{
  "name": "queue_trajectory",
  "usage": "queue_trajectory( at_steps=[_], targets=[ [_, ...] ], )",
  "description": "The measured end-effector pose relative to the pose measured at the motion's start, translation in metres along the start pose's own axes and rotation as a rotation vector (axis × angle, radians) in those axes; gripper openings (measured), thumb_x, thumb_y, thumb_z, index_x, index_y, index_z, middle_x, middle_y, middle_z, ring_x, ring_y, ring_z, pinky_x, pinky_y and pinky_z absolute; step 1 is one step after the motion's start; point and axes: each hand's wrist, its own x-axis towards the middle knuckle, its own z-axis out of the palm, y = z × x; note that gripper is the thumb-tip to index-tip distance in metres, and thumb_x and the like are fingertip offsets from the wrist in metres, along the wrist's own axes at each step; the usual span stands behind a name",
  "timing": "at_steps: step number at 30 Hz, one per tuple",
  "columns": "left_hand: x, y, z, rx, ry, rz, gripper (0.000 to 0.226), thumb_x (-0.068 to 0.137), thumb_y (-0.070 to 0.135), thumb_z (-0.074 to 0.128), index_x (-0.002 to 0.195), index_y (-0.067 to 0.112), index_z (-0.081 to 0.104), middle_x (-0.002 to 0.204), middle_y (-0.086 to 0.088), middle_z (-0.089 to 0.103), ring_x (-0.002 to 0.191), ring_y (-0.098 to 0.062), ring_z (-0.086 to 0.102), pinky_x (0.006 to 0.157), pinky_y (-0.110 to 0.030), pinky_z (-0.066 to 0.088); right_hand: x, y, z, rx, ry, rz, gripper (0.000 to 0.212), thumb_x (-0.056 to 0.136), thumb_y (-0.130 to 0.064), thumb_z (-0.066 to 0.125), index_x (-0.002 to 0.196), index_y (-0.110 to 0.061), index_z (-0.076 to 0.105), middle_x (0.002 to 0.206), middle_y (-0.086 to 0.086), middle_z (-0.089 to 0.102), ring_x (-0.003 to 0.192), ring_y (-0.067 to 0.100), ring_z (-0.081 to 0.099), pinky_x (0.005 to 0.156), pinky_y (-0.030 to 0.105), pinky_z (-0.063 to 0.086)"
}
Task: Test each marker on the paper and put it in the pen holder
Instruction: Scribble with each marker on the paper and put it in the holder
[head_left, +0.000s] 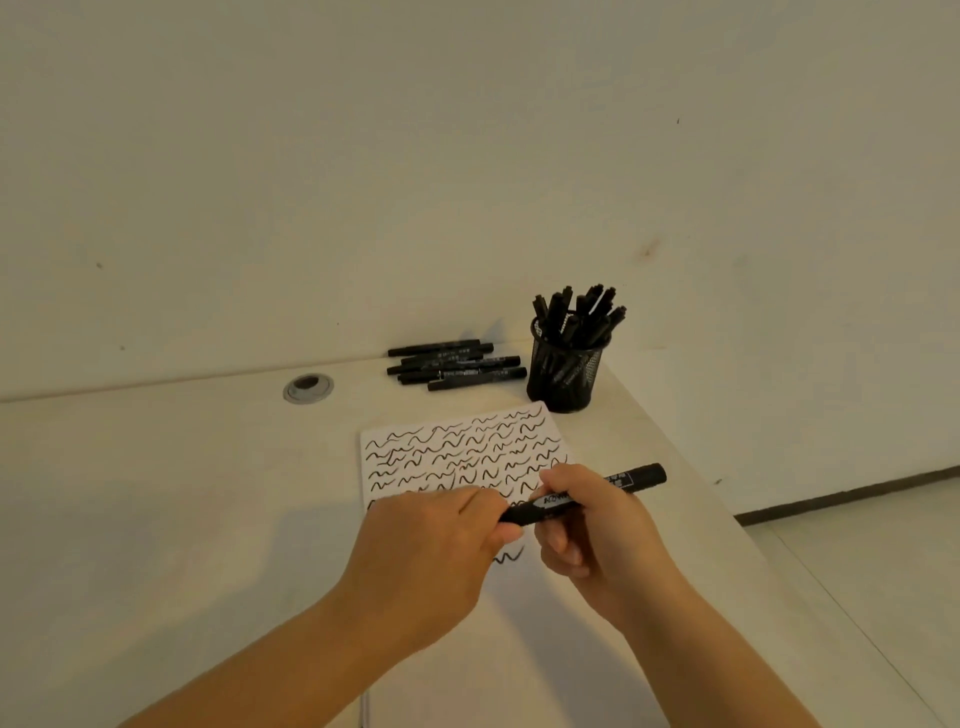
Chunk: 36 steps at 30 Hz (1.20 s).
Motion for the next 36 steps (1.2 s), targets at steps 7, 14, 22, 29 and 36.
queue_trajectory(
  at_steps=[7, 14, 22, 29, 36],
  targets=[
    [-0.044, -0.023, 0.013, -0.691, -0.178, -0.534, 0.039, 0.092, 0.046, 0.034, 0.058, 0.036, 0.049, 0.044, 0.010, 0.043, 0.042, -0.006, 0.032, 0.048, -0.021, 0.026, 0.005, -0.027, -0.070, 0.200, 0.345, -0.205, 0.031, 0.086, -0.008, 0.042, 0.054, -0.008, 0.040, 0.030, -0.001, 0.031, 0.022, 0.009, 0.020, 0.031, 0.011, 0.014],
    [-0.030, -0.033, 0.039, -0.636, -0.169, -0.433, 0.038, 0.092, 0.045, 0.028, 0.068, 0.029, 0.053, 0.065, 0.018, 0.063, 0.055, -0.003, 0.054, 0.056, -0.017, 0.040, 0.025, 0.010, -0.044, -0.583, 0.085, -0.320, 0.010, 0.081, -0.010, 0.066, 0.077, -0.018, 0.067, 0.055, -0.008, 0.064, 0.052, 0.003, 0.056, 0.045, 0.016, 0.043],
    [-0.028, -0.038, 0.054, -0.497, -0.145, -0.314, 0.052, 0.086, 0.051, 0.021, 0.097, 0.017, 0.059, 0.089, 0.005, 0.061, 0.091, -0.010, 0.049, 0.077, -0.030, 0.043, 0.029, 0.027, -0.053, -0.649, 0.295, -0.435, 0.016, 0.083, -0.012, 0.056, 0.067, -0.016, 0.057, 0.049, -0.004, 0.056, 0.048, 0.005, 0.049, 0.053, 0.024, 0.039],
    [-0.029, -0.041, 0.056, -0.524, -0.157, -0.349, 0.048, 0.087, 0.048, 0.023, 0.095, 0.017, 0.058, 0.094, 0.002, 0.065, 0.093, -0.013, 0.051, 0.079, -0.037, 0.044, 0.025, 0.031, -0.043, -0.787, 0.087, -0.449, 0.018, 0.083, -0.014, 0.060, 0.067, -0.022, 0.059, 0.055, -0.002, 0.061, 0.052, 0.005, 0.049, 0.051, 0.013, 0.038],
    [-0.031, -0.042, 0.059, -0.535, -0.192, -0.359, 0.045, 0.093, 0.049, 0.025, 0.090, 0.018, 0.056, 0.094, 0.000, 0.066, 0.092, -0.015, 0.052, 0.078, -0.040, 0.045, 0.027, 0.034, -0.050, -0.792, 0.190, -0.465, 0.022, 0.083, -0.014, 0.059, 0.062, -0.020, 0.053, 0.047, -0.011, 0.047, 0.044, 0.003, 0.037, 0.042, 0.014, 0.029]
  ],
)
